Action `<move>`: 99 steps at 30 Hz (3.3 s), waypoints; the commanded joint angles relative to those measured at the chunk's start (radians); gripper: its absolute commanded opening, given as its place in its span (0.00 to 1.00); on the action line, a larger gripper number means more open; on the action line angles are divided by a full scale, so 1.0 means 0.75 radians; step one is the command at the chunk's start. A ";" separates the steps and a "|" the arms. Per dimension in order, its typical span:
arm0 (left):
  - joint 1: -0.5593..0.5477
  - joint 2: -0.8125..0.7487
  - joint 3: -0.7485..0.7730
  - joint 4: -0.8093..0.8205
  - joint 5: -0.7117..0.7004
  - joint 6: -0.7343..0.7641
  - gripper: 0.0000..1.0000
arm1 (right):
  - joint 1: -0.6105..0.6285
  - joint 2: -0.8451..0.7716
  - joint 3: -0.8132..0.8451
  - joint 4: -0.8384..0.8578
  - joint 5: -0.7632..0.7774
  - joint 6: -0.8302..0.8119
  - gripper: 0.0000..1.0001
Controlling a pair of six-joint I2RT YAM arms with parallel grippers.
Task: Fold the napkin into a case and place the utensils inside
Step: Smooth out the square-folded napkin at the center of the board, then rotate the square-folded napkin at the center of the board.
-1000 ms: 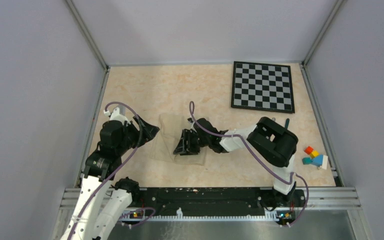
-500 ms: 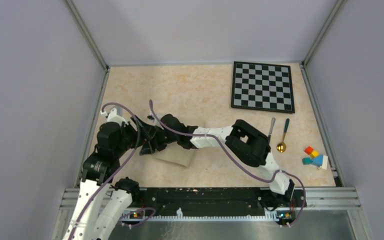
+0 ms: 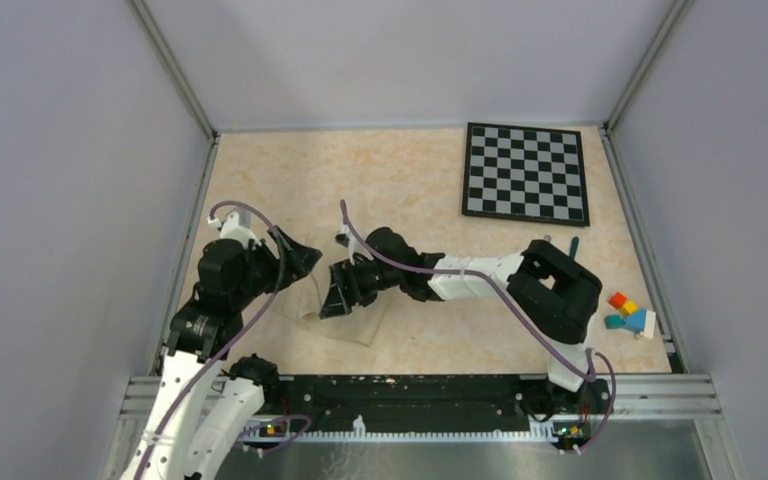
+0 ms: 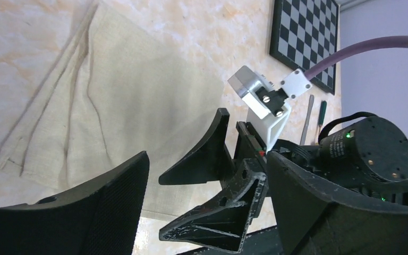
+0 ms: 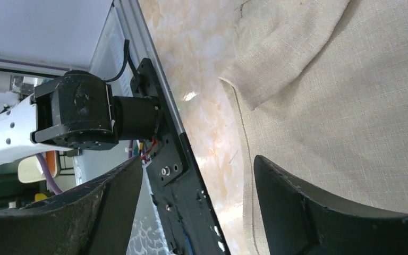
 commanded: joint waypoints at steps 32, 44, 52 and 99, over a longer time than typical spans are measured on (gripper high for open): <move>-0.923 1.114 0.323 -0.125 -0.548 -0.280 0.66 | -0.371 -0.673 -0.617 -0.496 0.342 -0.200 0.46; -1.007 1.344 0.255 0.240 -0.217 -0.344 0.42 | -0.492 -0.785 -0.833 -0.344 0.252 -0.072 0.40; -1.012 1.215 0.097 0.104 -0.243 -0.364 0.40 | -0.505 -0.777 -0.834 -0.302 0.222 -0.076 0.38; -0.348 1.356 0.263 0.134 -0.114 0.466 0.86 | -0.599 -0.731 -0.453 -0.665 0.441 -0.470 0.61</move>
